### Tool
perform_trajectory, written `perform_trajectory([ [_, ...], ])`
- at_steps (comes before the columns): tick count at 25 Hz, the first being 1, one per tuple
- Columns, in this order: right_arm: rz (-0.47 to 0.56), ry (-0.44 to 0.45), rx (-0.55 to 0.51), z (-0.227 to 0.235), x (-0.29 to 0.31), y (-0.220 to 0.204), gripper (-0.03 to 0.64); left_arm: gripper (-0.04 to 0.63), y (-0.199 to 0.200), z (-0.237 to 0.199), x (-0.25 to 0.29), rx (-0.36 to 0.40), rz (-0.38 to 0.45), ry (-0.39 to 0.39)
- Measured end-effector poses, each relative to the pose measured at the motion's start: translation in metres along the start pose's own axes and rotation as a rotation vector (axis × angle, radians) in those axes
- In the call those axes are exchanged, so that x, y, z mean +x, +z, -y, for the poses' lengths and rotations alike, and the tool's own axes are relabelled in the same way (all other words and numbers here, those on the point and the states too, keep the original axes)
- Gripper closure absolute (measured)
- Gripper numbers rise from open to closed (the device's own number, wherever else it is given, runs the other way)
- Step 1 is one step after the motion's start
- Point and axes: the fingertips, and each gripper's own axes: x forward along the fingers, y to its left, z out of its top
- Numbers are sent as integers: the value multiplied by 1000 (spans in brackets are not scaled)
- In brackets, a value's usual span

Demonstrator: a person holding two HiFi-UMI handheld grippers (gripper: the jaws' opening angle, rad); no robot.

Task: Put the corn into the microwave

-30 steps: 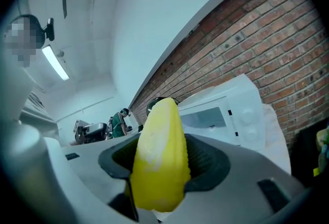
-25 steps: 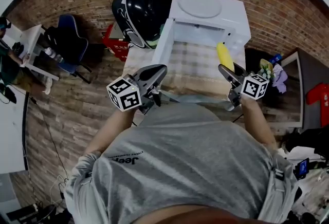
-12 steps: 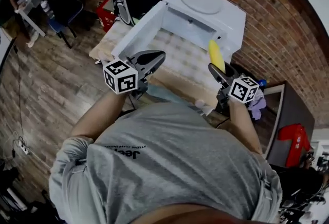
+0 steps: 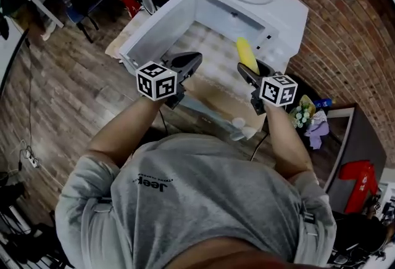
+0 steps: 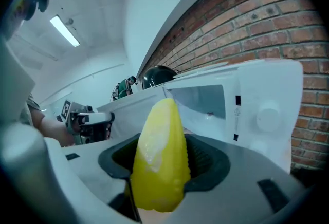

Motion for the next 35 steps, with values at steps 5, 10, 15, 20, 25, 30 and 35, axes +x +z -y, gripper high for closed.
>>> perform_trajectory([
  [5, -58, -38, -41, 16, 70, -1, 356, 581, -10, -19, 14, 32, -37, -17],
  [10, -106, -97, -72, 51, 136, 5, 356, 581, -15, -39, 34, 55, -46, -34],
  [15, -148, -170, -128, 80, 184, 16, 356, 581, -24, -54, 35, 47, -69, -33],
  [20, -194, -237, -142, 112, 210, 22, 356, 581, -33, -61, 34, 45, -92, -46],
  [25, -234, -288, -160, 141, 221, 23, 357, 581, -39, -71, 37, 42, -101, -32],
  [30, -262, -300, -192, 151, 231, 22, 356, 581, -46, -83, 36, 24, -106, -7],
  [35, -296, -297, -274, 151, 241, 20, 356, 581, -43, -87, 36, 17, -98, 3],
])
